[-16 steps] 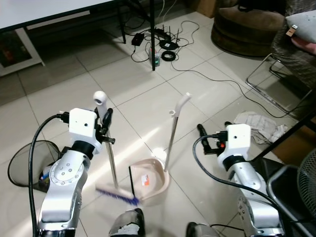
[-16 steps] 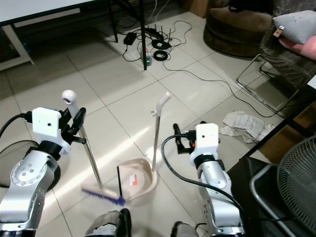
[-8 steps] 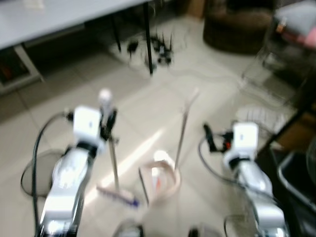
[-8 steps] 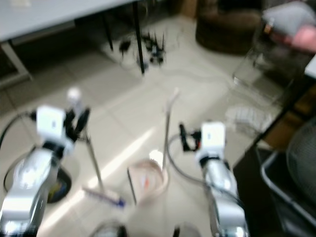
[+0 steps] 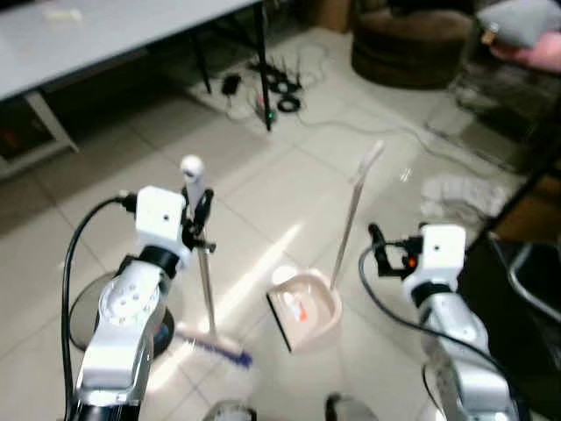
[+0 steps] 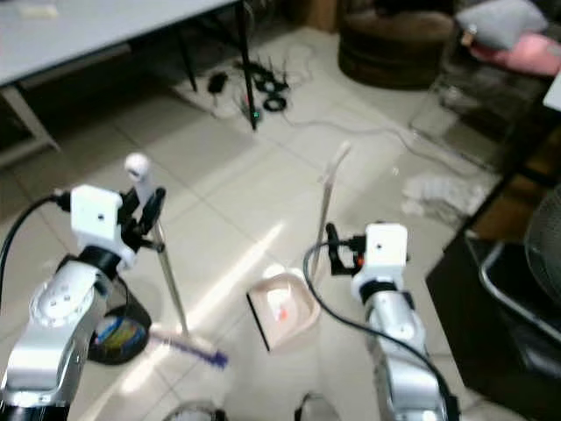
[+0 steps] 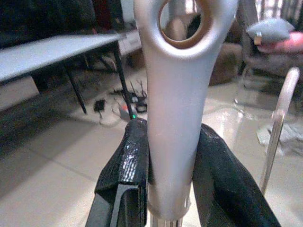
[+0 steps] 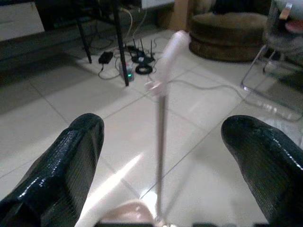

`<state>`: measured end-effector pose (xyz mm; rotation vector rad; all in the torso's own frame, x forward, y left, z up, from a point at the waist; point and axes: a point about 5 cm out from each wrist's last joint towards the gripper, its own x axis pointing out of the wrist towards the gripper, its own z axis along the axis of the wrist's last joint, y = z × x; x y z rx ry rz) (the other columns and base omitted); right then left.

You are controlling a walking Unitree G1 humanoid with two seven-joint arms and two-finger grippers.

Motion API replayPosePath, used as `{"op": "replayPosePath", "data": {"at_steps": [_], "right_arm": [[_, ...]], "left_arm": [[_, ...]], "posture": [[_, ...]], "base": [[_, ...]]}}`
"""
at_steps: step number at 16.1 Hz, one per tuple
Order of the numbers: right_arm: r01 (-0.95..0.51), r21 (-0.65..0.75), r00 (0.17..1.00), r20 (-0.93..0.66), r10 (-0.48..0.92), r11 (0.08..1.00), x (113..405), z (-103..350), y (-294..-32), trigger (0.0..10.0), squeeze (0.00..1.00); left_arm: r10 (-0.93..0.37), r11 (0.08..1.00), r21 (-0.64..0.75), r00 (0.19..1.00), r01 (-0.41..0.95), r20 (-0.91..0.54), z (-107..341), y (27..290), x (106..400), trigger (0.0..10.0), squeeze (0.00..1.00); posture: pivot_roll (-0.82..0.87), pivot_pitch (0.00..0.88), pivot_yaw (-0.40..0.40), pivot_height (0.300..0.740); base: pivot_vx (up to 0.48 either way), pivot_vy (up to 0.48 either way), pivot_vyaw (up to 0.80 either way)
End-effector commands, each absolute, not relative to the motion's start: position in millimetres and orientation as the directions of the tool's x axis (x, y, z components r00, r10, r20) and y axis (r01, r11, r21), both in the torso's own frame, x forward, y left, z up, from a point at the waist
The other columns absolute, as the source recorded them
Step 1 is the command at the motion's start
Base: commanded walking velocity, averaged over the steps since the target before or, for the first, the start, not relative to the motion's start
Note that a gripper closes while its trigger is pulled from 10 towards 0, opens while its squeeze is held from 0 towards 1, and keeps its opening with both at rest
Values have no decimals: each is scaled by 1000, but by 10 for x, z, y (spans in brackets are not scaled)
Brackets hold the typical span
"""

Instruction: Sweep floor

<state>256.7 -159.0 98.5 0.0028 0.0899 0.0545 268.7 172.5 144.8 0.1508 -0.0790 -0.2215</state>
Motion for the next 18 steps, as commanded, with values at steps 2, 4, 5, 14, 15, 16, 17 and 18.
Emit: {"op": "replayPosePath", "data": {"at_steps": [2,4,5,14,15,16,17,18], "right_arm": [[-57,15,995,-78,58,998,2562,1029,-1574,10000,0],[-37,20,996,-75,38,999,2541,1039,-1601,10000,0],[-31,21,997,-75,32,999,2536,1039,-1605,10000,0],[-2,3,997,-77,2,1000,2544,1056,-1623,10000,0],[0,4,997,-79,0,1000,2546,1054,-1626,10000,0],[1,5,997,-81,-1,1000,2547,1051,-1629,10000,0],[3,5,997,-82,-2,1000,2547,1052,-1631,10000,0],[4,5,997,-83,-3,1000,2547,1053,-1633,10000,0]], "left_arm": [[-225,961,182,971,206,86,1521,1751,2707,10000,0],[-270,944,220,959,246,86,1515,1673,2719,10000,0],[-273,944,217,958,249,86,1508,1658,2723,10000,0],[-280,944,209,955,255,101,1512,1628,2769,10000,0],[-279,945,205,955,255,100,1509,1629,2773,10000,0],[-277,947,198,956,254,99,1505,1632,2779,10000,0],[-266,954,171,959,247,98,1504,1650,2806,10000,0],[-265,955,169,958,245,105,1512,1655,2818,10000,0]], "posture": [[4,125,51,740],[0,124,55,740],[-2,123,57,740],[-9,119,60,740],[-11,118,60,740],[-11,117,59,740],[-14,115,60,740],[-14,114,60,740]], "base": [[0,409,-800],[0,0,-800],[0,-304,-800],[0,-480,-148],[0,-480,0],[0,-480,0],[0,0,-800],[0,356,-800]]}}
